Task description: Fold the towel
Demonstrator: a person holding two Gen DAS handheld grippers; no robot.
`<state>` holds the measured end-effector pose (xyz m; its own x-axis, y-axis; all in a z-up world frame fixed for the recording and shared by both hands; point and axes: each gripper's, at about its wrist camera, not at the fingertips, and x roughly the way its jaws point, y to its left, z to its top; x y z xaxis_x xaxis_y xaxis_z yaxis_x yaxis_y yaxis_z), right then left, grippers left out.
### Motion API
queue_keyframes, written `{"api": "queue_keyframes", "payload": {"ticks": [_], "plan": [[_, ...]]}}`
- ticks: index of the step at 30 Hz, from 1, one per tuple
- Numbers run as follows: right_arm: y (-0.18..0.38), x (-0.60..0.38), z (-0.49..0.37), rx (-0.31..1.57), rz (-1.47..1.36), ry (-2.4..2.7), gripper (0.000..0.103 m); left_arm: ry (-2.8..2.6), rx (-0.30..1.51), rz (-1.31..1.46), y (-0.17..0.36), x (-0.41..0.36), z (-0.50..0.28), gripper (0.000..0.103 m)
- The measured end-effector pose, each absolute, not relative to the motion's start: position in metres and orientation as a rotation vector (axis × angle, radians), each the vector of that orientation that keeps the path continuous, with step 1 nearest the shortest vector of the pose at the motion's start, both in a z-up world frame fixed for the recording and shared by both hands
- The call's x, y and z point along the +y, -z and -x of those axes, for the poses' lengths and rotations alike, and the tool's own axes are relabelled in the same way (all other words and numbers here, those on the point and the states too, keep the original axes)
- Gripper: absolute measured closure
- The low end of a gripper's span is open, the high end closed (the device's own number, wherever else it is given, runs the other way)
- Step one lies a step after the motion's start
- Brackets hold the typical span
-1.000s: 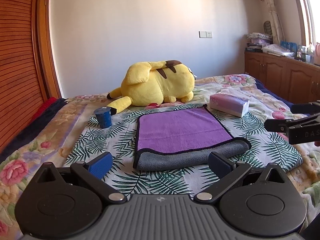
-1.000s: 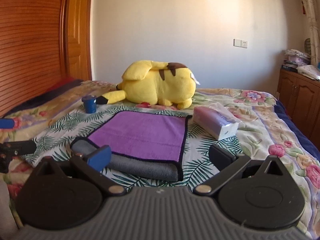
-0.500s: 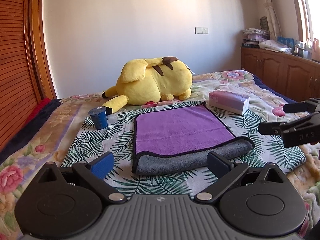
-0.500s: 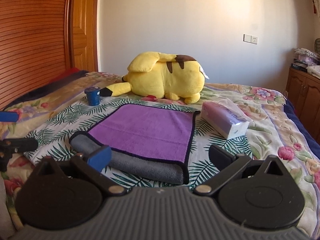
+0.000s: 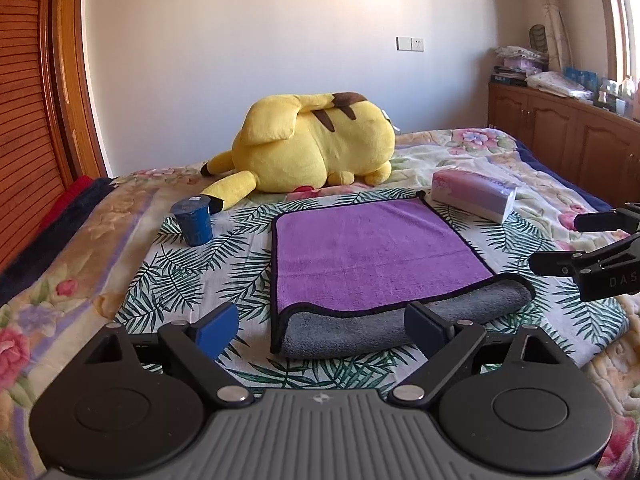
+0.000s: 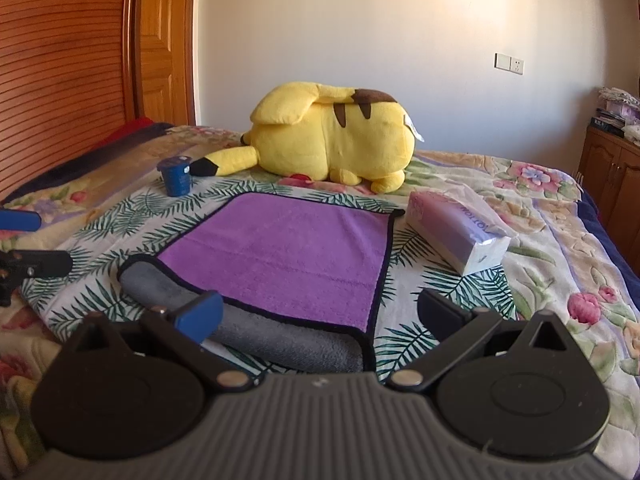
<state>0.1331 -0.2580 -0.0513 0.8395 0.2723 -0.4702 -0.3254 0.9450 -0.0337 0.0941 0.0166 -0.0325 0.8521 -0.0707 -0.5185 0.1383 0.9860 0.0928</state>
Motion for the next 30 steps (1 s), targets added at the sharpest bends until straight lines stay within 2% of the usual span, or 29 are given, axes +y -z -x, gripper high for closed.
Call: {"api": "queue_keyframes", "payload": {"ticks": [7, 24, 30], "plan": [[0.060, -0.259, -0.149, 0.521, 0.106, -0.313, 0.000, 0.120, 0.563, -0.143, 0.042, 0.020, -0.117, 0.034], [0.081, -0.263, -0.178, 0.616, 0.079, -0.316, 0.000, 0.135, 0.629, -0.176, 0.071, 0.028, -0.169, 0.039], [0.089, -0.265, -0.189, 0.647, 0.072, -0.309, 0.000, 0.145, 0.664, -0.166, 0.083, 0.033, -0.186, 0.047]]}}
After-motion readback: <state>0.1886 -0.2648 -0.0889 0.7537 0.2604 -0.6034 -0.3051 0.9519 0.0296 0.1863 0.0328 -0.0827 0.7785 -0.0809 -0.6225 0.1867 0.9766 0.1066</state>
